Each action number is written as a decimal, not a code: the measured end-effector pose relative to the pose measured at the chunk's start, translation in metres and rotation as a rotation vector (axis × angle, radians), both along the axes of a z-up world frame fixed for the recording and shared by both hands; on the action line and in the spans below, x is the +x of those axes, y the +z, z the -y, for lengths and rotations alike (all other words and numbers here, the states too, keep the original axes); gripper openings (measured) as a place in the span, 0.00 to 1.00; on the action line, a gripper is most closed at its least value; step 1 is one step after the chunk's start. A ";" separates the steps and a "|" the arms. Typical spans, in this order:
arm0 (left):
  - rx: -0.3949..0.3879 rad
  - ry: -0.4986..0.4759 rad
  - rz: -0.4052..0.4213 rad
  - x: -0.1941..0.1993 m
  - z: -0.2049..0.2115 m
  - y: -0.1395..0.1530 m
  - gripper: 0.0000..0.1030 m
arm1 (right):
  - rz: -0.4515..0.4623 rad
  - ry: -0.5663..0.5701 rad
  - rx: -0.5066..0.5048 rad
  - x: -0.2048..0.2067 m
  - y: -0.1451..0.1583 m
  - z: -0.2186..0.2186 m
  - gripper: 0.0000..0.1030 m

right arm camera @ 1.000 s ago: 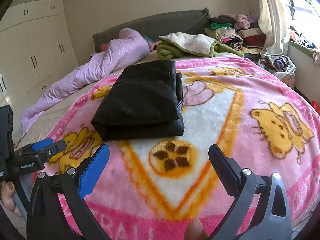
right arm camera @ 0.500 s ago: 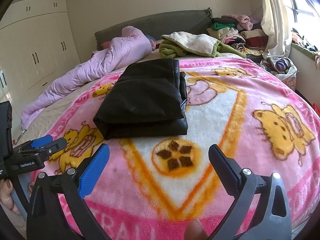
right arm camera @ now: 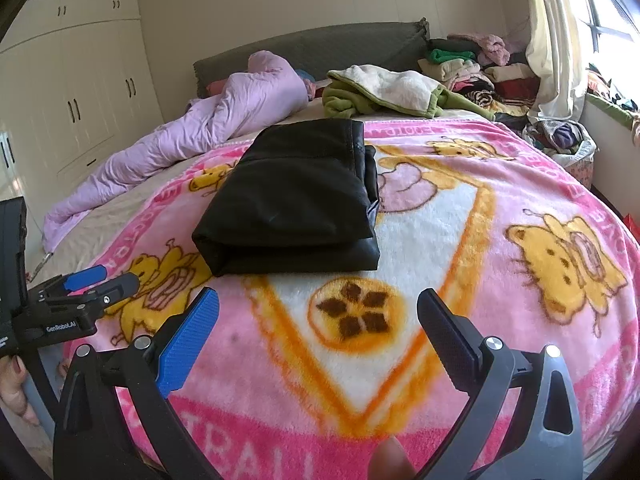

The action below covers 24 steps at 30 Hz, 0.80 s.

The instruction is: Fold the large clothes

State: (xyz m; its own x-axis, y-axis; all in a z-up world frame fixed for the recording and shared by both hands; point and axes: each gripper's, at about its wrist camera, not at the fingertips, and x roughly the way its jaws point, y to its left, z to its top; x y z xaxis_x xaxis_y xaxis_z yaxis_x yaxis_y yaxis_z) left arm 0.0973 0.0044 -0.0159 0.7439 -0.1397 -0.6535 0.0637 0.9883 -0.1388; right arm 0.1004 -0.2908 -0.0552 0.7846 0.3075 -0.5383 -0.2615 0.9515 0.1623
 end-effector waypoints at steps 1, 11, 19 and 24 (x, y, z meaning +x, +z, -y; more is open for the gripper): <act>-0.001 0.000 0.000 0.000 0.000 0.000 0.91 | 0.000 0.001 0.000 -0.001 0.000 -0.001 0.96; 0.003 0.002 0.000 0.000 -0.002 0.001 0.91 | -0.002 0.003 0.001 -0.001 -0.001 -0.001 0.96; 0.013 0.009 -0.003 0.000 -0.010 0.001 0.91 | -0.002 0.003 -0.002 -0.002 -0.001 -0.001 0.96; 0.014 0.009 -0.003 0.000 -0.010 0.001 0.91 | -0.001 0.000 -0.005 -0.002 -0.001 -0.002 0.96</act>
